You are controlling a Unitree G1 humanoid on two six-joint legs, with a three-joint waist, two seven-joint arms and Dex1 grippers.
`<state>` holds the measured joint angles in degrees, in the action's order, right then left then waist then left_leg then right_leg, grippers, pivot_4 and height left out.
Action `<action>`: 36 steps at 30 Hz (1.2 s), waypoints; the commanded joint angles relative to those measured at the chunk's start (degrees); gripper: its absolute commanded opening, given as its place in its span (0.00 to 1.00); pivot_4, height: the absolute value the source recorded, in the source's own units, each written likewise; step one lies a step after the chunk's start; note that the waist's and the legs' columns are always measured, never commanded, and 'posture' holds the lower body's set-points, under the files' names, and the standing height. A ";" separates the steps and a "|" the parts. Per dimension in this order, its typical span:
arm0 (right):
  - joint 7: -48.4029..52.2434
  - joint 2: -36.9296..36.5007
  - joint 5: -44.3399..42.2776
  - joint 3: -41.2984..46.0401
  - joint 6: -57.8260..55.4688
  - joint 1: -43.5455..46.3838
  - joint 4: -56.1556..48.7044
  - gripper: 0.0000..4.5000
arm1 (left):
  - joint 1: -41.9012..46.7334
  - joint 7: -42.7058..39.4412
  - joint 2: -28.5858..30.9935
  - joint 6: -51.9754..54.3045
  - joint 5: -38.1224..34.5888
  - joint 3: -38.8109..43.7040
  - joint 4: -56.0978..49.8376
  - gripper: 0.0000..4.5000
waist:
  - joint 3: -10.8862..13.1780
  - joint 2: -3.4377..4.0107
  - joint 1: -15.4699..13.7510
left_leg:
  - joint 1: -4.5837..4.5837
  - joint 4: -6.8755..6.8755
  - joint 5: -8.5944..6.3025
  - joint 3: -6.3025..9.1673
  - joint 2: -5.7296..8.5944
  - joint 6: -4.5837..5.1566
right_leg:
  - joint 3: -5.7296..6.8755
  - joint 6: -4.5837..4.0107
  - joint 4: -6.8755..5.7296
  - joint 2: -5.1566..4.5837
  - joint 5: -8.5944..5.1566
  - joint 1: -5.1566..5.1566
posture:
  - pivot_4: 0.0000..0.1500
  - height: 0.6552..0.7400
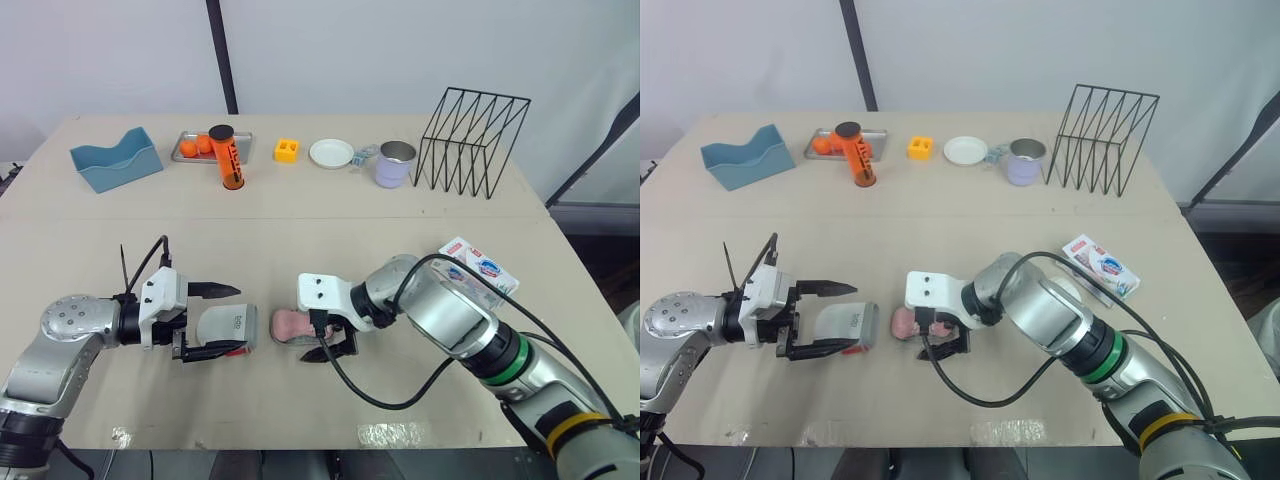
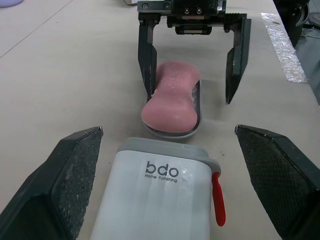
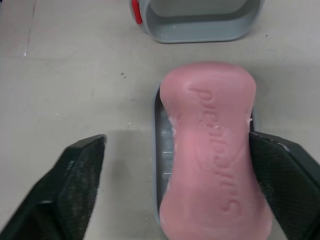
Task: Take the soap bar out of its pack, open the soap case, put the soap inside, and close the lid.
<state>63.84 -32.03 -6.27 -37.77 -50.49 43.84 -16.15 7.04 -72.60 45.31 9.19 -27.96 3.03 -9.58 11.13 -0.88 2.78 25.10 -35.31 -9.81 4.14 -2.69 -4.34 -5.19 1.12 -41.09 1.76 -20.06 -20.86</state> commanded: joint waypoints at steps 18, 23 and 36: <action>7.47 -2.29 -9.53 18.21 31.00 -7.72 5.92 0.98 | 0.35 -1.09 0.49 -0.54 0.00 0.03 -1.30 1.00 | 0.00 0.00 -0.01 | 0.00 0.00 0.00 0.00 -0.01 0.00 | 0.04 -0.03 0.00 0.01 0.02 0.01 | 1.00 1.00; 10.54 -2.21 -10.90 19.90 38.09 -10.09 8.02 0.98 | 0.43 -1.68 1.00 -0.93 0.21 0.34 -0.68 1.00 | 0.00 -0.01 -0.02 | 0.00 0.00 0.00 0.00 -0.02 0.00 | 0.05 -0.03 0.00 0.01 0.02 0.02 | 1.00 1.00; 15.45 -2.05 -14.35 21.27 42.23 -12.66 9.70 0.98 | 2.53 -6.24 4.52 -6.61 3.27 1.60 7.65 1.00 | 0.00 0.00 -0.02 | -0.03 -0.01 0.02 0.01 -0.04 -0.03 | 0.08 -0.06 -0.01 0.03 0.03 0.03 | 1.00 1.00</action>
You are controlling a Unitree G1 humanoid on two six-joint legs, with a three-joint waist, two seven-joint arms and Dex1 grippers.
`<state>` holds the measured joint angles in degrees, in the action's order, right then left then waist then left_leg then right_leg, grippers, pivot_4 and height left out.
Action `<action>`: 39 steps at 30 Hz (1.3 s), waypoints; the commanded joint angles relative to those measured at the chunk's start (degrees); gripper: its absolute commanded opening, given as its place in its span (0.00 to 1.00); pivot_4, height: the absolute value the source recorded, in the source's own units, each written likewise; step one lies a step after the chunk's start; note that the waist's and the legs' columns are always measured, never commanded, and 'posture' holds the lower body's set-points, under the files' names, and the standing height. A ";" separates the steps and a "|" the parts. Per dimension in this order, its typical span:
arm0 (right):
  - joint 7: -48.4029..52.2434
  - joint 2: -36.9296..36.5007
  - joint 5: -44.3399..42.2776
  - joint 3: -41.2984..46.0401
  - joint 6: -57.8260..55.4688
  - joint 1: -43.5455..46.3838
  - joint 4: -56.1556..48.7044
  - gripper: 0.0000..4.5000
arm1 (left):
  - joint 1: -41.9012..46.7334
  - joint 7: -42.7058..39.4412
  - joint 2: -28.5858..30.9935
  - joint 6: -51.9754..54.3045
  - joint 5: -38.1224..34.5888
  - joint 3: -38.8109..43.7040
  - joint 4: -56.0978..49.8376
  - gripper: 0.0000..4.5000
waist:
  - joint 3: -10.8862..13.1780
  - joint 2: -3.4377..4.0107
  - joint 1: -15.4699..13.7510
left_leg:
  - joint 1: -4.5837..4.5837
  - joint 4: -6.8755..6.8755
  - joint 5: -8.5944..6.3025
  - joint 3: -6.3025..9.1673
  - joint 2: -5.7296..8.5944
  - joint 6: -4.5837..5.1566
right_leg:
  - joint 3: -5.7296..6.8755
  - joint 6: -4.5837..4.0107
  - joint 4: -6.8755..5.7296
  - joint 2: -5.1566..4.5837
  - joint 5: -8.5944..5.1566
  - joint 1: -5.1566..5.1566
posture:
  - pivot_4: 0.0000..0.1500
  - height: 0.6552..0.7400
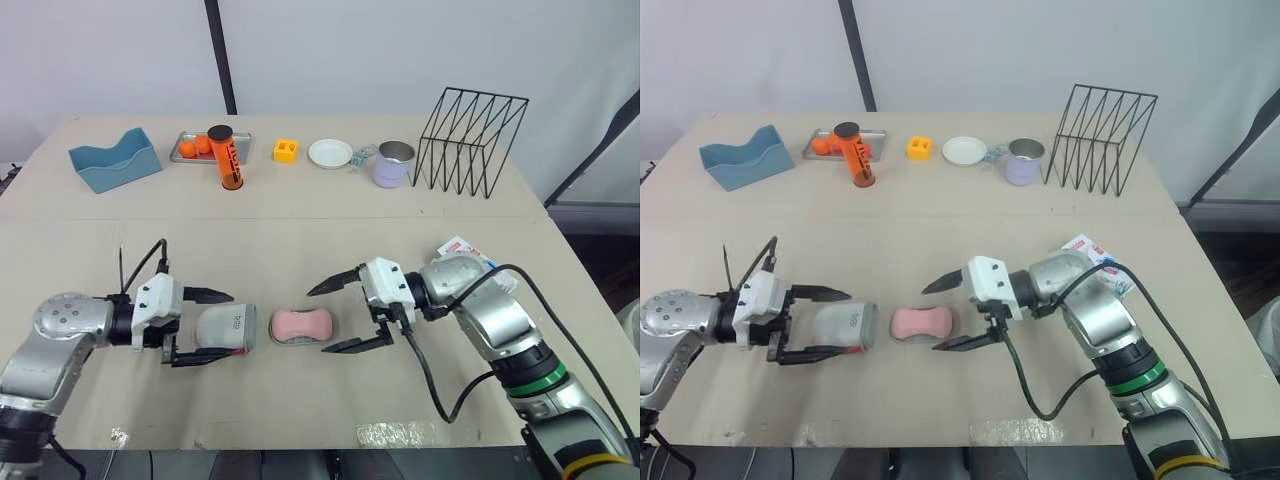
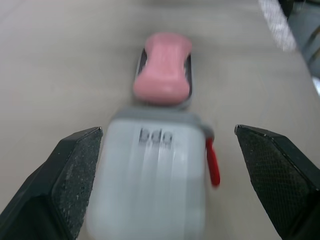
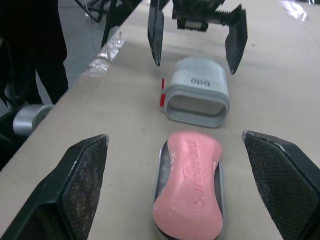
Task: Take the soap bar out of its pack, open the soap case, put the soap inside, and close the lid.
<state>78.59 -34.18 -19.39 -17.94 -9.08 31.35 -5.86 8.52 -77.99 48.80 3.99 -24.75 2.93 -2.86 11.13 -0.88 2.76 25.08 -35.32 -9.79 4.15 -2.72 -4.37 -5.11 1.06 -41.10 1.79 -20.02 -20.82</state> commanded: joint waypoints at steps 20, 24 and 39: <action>-1.35 -2.85 -2.10 1.67 -9.57 -1.30 -2.53 0.98 | 2.85 -4.02 1.62 -5.90 3.57 0.10 6.07 1.00 | 0.00 0.00 0.00 | 0.01 0.00 0.00 0.00 -0.01 0.00 | 0.01 0.00 -0.01 0.00 0.00 -0.01 | 1.00 1.00; -1.34 -2.82 -1.92 1.75 -9.05 -1.64 -2.18 0.98 | 2.76 -4.13 1.58 -5.95 3.61 -0.10 6.29 1.00 | 0.00 0.00 0.00 | 0.00 -0.01 0.00 0.00 -0.01 0.00 | 0.02 0.00 -0.03 0.00 0.00 0.00 | 1.00 1.00; -0.81 -3.11 -0.93 1.79 -7.11 -1.69 -0.54 0.98 | 1.78 -5.16 2.13 -6.87 4.35 0.01 7.28 1.00 | 0.00 0.00 0.00 | 0.00 -0.01 0.00 0.00 -0.01 0.00 | 0.03 0.00 -0.03 0.00 0.00 0.00 | 1.00 1.00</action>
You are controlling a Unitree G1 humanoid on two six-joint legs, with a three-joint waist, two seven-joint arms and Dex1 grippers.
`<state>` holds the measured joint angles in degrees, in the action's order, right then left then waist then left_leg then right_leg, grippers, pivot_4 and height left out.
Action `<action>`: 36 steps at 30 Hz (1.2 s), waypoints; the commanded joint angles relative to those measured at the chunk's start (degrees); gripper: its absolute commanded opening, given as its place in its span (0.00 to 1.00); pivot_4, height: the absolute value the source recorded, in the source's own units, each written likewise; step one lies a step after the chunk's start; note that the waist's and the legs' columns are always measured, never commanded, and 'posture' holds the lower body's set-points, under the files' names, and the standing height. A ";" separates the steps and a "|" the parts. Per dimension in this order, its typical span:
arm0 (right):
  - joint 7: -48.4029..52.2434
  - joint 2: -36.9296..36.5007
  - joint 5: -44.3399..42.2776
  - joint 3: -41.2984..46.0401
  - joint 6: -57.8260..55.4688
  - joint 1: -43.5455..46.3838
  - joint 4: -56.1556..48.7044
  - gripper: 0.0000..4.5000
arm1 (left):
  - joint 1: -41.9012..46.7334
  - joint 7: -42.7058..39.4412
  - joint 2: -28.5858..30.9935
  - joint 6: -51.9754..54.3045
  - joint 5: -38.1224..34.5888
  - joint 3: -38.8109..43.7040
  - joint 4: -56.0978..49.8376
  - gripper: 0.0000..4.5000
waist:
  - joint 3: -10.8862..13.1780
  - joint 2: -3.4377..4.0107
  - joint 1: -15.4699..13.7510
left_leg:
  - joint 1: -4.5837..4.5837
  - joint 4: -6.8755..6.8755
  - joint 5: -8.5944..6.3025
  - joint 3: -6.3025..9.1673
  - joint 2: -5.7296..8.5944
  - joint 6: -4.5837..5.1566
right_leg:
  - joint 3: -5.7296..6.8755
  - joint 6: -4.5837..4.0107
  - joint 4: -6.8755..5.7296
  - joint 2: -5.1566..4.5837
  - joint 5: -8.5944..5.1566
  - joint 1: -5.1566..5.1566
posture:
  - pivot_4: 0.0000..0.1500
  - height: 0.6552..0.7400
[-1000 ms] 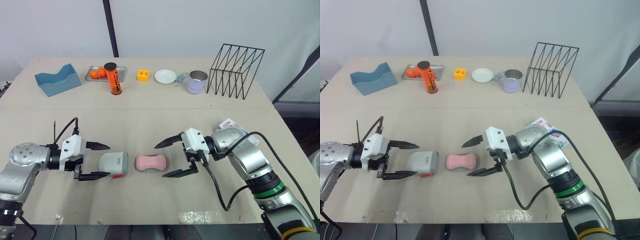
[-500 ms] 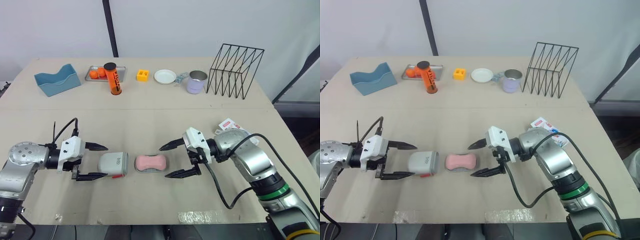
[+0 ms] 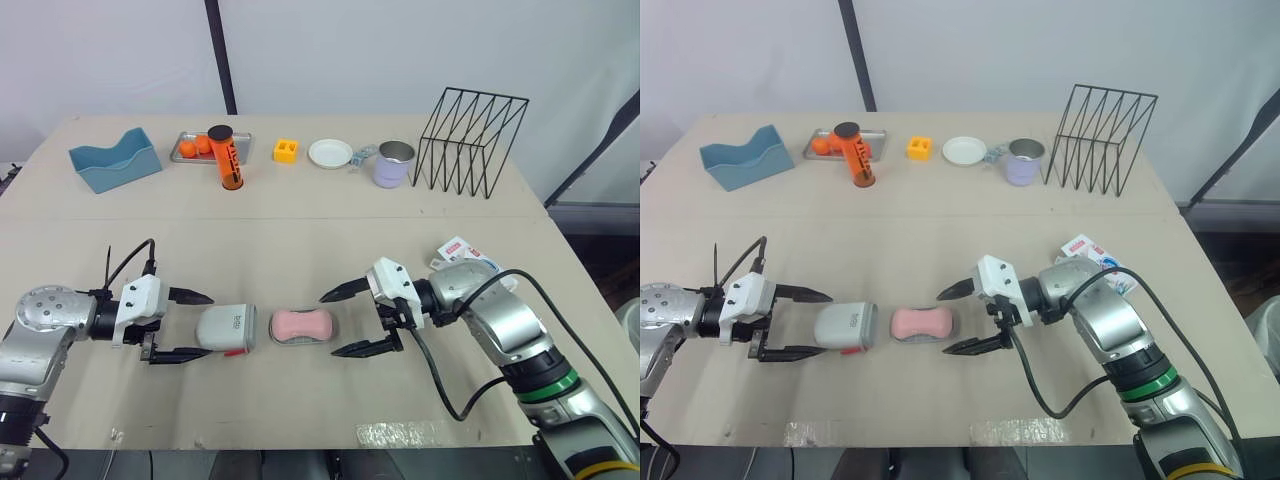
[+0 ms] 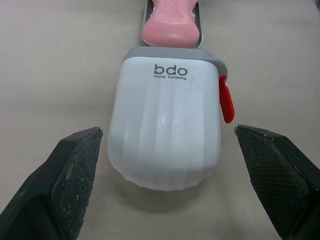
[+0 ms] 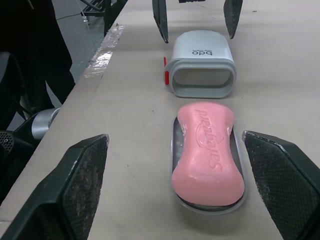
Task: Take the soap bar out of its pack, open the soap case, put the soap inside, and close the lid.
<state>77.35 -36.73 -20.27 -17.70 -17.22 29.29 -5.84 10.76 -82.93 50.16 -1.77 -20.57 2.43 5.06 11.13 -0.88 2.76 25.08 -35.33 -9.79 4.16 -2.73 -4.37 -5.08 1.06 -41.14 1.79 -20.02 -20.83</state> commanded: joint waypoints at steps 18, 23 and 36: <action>-0.08 -1.40 0.00 1.50 -0.06 0.21 -2.62 0.98 | 0.21 1.49 -2.15 -4.77 3.09 -3.00 1.58 1.00 | 0.00 0.00 0.00 | 0.00 -0.01 0.00 0.00 0.00 0.00 | 0.00 0.00 -0.02 0.00 0.00 0.00 | 1.00 1.00; -0.14 -1.42 0.03 1.42 -0.20 0.13 -2.82 0.98 | -0.06 2.26 -2.50 -4.76 3.17 -3.31 1.36 1.00 | 0.00 0.00 0.00 | 0.00 -0.02 0.00 0.00 0.00 0.00 | 0.00 0.00 -0.02 0.00 0.00 0.00 | 1.00 1.00; -0.43 -1.25 0.26 1.25 -0.55 0.39 -2.76 0.98 | -0.47 2.76 -2.16 -5.17 3.69 -3.61 1.92 1.00 | 0.00 0.00 0.00 | 0.00 -0.02 0.00 0.01 0.00 0.00 | 0.01 0.00 -0.03 0.00 0.00 0.00 | 1.00 1.00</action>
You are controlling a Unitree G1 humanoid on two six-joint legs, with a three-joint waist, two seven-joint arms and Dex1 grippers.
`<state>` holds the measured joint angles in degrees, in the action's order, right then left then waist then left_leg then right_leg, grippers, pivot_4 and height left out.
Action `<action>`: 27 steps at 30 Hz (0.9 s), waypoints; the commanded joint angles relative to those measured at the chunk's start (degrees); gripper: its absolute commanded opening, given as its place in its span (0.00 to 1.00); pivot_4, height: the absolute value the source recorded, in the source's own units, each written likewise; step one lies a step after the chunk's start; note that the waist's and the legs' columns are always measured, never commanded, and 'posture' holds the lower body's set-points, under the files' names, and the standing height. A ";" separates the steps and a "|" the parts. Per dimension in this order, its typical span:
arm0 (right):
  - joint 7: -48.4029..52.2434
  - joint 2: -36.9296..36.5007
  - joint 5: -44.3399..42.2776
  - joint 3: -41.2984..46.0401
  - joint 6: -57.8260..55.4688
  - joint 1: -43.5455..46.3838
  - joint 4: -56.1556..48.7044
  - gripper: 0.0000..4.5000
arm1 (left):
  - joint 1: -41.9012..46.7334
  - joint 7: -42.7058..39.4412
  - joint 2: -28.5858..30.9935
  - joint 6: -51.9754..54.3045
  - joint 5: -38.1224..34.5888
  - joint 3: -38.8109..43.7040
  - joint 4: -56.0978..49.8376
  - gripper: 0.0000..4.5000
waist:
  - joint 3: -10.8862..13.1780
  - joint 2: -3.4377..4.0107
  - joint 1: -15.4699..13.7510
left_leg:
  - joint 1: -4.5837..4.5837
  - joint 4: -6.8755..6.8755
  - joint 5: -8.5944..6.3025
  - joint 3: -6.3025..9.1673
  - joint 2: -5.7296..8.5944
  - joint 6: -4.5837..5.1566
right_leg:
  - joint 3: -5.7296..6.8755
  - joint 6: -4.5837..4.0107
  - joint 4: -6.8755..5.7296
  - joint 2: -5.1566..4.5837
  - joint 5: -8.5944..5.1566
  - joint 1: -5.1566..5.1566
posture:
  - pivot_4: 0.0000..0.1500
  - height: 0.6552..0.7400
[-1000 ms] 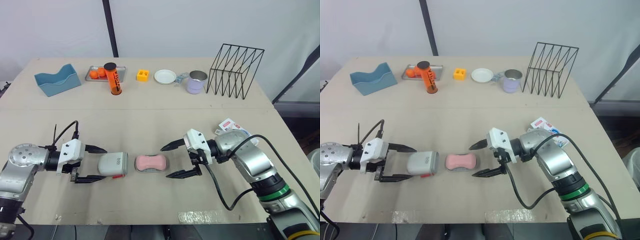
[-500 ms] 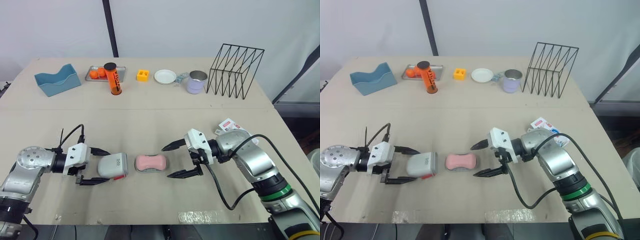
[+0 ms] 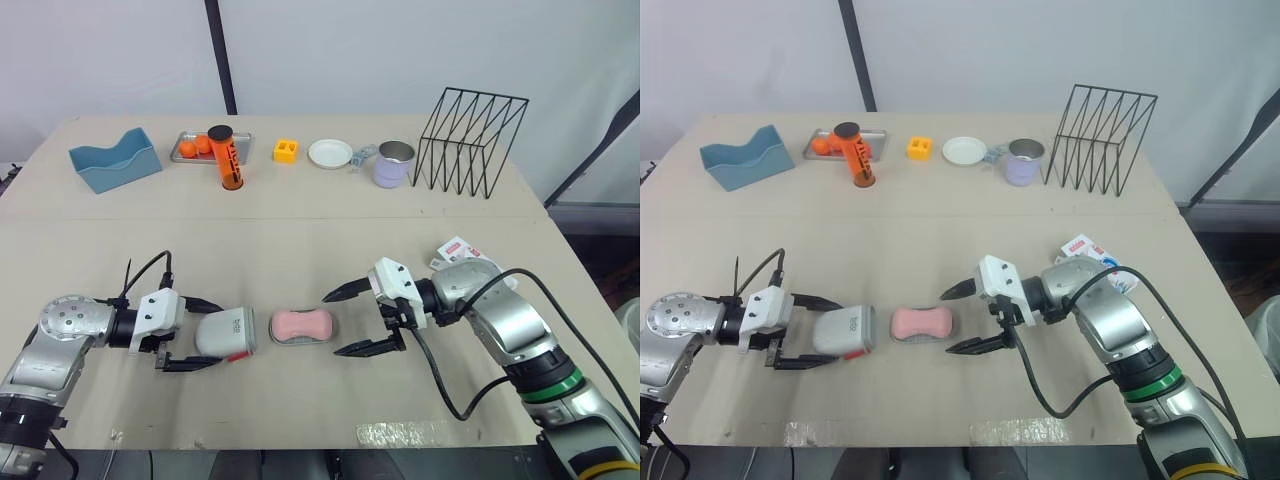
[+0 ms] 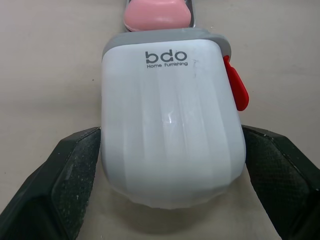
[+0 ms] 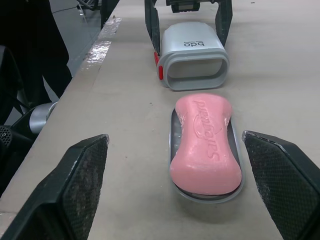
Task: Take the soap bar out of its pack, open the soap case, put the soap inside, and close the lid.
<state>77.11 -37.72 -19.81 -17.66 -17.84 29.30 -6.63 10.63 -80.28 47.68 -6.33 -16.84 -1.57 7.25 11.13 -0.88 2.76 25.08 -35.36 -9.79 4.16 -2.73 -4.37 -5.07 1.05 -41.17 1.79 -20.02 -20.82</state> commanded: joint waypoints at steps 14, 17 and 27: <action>-0.30 -0.25 0.10 1.25 0.31 0.15 -1.98 1.00 | 0.32 0.68 0.10 -1.38 0.52 0.39 0.38 0.77 | 0.00 0.00 0.00 | -0.01 -0.02 0.00 0.00 0.00 0.00 | 0.00 0.00 -0.02 0.00 0.00 0.00 | 1.00 1.00; -1.03 -0.50 1.07 0.76 -0.47 0.64 -2.76 1.00 | 0.79 0.04 0.60 -2.10 0.33 0.62 0.57 0.77 | 0.00 0.00 0.00 | 0.00 -0.02 0.00 0.00 0.00 0.00 | 0.01 0.00 -0.02 0.00 0.00 0.00 | 1.00 1.00; -9.39 0.37 4.15 -3.15 -15.18 1.27 -12.49 1.00 | 1.06 -1.37 1.60 -1.59 -0.87 1.12 -1.07 0.77 | 0.00 0.00 0.00 | 0.00 -0.02 0.00 0.02 0.00 0.00 | 0.01 0.00 -0.03 0.00 0.00 0.00 | 1.00 1.00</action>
<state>69.03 -37.60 -15.42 -20.68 -30.72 29.56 -15.93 11.12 -81.32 48.16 -7.62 -16.70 -1.71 7.87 11.13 -0.88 2.76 25.08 -35.37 -9.79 4.18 -2.74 -4.38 -5.06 1.05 -41.20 1.79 -20.02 -20.83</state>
